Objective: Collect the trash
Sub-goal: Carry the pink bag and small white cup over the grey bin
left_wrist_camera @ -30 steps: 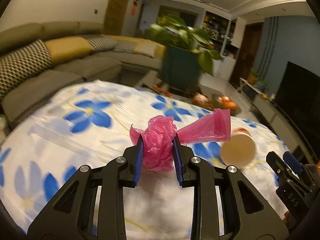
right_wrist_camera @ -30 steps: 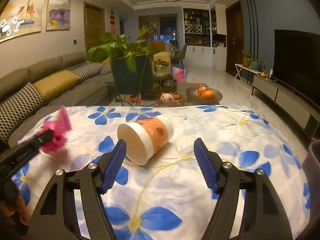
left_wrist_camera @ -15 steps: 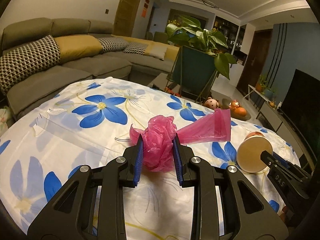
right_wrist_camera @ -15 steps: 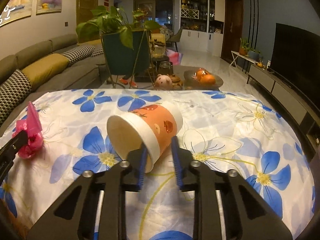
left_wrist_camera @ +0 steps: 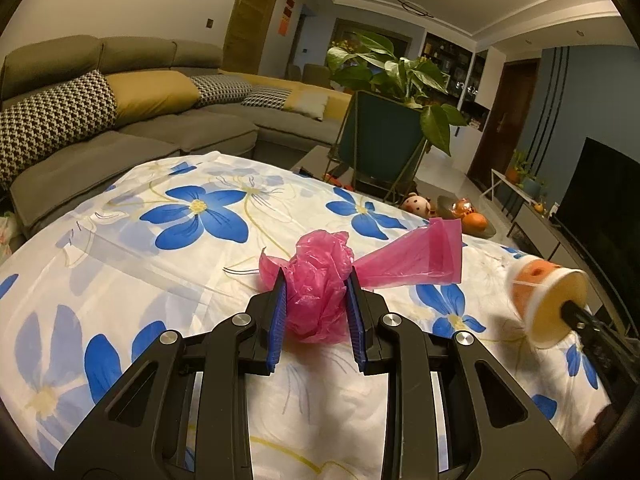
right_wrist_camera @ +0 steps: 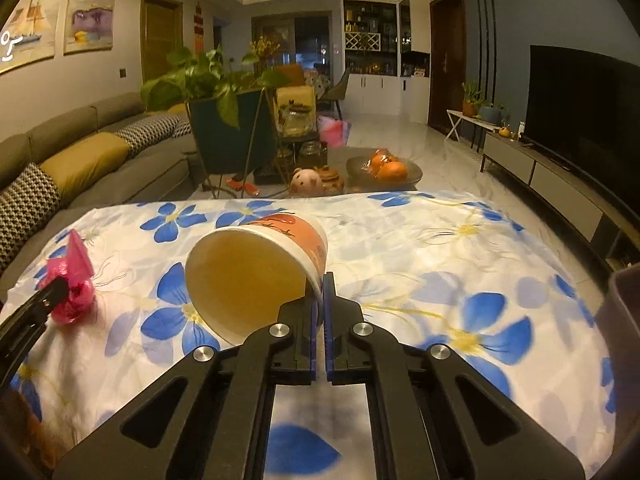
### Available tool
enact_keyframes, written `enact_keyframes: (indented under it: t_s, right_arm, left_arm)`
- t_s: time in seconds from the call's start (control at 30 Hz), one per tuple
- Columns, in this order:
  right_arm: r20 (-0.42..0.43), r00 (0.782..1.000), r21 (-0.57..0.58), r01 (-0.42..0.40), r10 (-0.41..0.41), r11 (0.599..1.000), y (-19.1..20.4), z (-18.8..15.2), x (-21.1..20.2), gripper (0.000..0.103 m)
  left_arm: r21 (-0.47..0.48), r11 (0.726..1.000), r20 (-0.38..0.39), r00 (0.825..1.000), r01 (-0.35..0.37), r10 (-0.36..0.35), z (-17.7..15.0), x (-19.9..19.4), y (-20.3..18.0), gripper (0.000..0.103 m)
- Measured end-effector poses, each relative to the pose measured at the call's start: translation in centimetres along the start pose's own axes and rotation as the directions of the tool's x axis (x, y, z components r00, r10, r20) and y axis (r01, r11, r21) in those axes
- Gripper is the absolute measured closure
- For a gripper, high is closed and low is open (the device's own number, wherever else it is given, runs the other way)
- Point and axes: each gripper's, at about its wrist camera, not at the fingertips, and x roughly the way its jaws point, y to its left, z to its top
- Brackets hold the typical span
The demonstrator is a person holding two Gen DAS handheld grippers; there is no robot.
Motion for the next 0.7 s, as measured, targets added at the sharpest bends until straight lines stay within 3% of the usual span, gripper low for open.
enact_keyframes:
  t_s: [0.47, 0.7]
  right_arm:
    - [0.11, 0.994, 0.051, 0.019, -0.025, 0.999, -6.4, -2.1, -9.8, 0.099]
    - [0.152, 0.986, 0.09, 0.048, -0.061, 0.995, -10.3, -3.6, -13.9, 0.099]
  left_arm:
    - [0.019, 0.999, 0.001, 0.999, 0.035, -0.035, -1.1, -3.8, -2.0, 0.077]
    - [0.09, 0.989, 0.007, 0.993, 0.116, -0.117, -2.2, -7.2, -6.2, 0.077]
